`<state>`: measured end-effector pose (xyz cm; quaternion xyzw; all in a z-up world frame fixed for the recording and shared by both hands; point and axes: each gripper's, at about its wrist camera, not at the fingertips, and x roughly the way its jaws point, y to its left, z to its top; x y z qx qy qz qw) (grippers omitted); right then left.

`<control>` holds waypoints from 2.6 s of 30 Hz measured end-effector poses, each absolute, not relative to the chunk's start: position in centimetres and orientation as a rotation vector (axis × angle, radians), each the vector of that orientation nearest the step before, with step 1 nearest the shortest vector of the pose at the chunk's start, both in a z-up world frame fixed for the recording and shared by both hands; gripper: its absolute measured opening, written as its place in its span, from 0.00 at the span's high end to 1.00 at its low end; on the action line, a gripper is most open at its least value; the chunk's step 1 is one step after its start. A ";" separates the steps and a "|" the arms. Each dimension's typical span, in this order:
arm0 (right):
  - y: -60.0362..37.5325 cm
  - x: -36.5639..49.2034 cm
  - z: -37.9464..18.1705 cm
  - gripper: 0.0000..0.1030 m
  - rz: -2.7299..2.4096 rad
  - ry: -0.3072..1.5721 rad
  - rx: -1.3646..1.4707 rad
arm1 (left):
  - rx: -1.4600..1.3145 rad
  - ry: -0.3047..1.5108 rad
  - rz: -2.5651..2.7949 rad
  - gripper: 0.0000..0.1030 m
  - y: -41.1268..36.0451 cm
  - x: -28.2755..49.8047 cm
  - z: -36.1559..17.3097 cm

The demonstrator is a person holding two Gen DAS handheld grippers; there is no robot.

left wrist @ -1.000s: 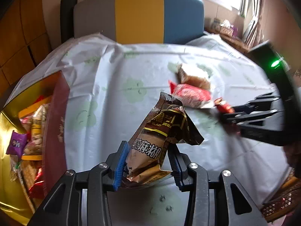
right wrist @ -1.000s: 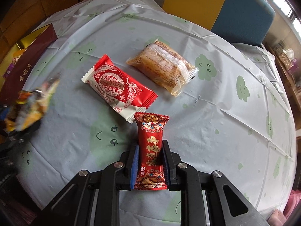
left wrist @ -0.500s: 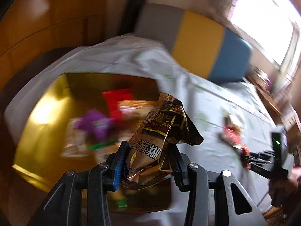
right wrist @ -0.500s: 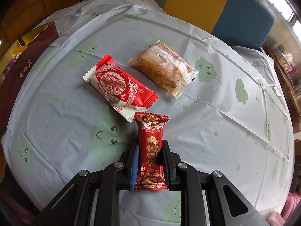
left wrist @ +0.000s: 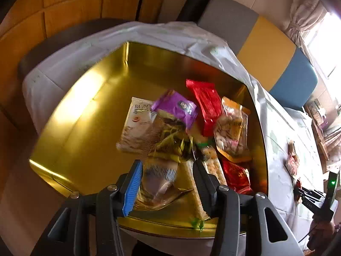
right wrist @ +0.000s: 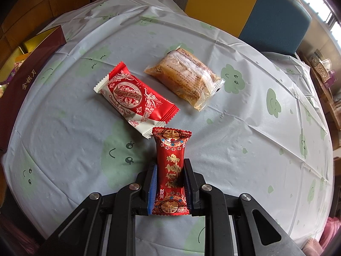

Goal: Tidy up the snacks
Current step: 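Carry the sesame bag into the gold tin and open the left gripper, then carry the red candy into the gold tin and open the right gripper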

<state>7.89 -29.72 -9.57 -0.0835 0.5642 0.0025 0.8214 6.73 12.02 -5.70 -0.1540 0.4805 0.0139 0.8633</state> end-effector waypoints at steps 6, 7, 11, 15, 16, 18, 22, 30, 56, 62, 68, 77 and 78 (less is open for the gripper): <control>-29.8 7.9 -9.6 0.78 0.005 1.199 -0.178 | -0.312 0.956 0.094 0.52 12.9 5.6 -4.4; -29.8 7.9 -9.6 0.78 0.005 1.198 -0.179 | -0.323 0.949 0.092 0.52 13.1 5.5 -4.2; -29.7 7.7 -9.6 0.79 0.000 1.189 -0.187 | -0.298 0.928 0.130 0.52 13.2 5.0 -3.7; -29.8 7.6 -9.4 0.79 -0.005 1.196 -0.163 | -0.233 0.914 0.156 0.52 12.5 4.4 -3.0; -29.9 7.6 -9.3 0.79 -0.006 1.200 -0.159 | -0.227 0.907 0.157 0.52 12.4 4.2 -2.9; -29.8 7.4 -8.9 0.79 -0.005 1.200 -0.154 | -0.209 0.894 0.154 0.52 12.1 4.0 -2.6; -28.6 6.8 -7.0 0.79 0.025 1.158 -0.130 | -0.193 0.881 0.145 0.52 11.7 3.9 -2.2; -21.2 6.7 -3.1 0.79 0.231 1.050 -0.126 | -0.188 0.874 0.145 0.52 11.8 3.6 -2.0; 2.2 14.3 -6.7 0.75 0.615 1.113 -0.063 | -0.229 0.862 0.222 0.52 15.8 2.6 -2.7; 0.2 13.9 -4.7 0.66 0.624 1.060 -0.006 | -0.228 0.858 0.215 0.52 15.8 2.7 -2.7; -4.0 11.8 -1.7 0.63 0.579 0.961 0.004 | -0.194 0.844 0.173 0.52 14.1 2.7 -1.8; -13.3 9.3 -0.5 0.63 0.424 0.926 0.027 | -0.122 0.829 0.075 0.52 10.4 2.7 -0.4; -14.5 9.1 -0.4 0.63 0.399 0.923 0.033 | -0.111 0.829 0.058 0.52 9.8 2.7 -0.3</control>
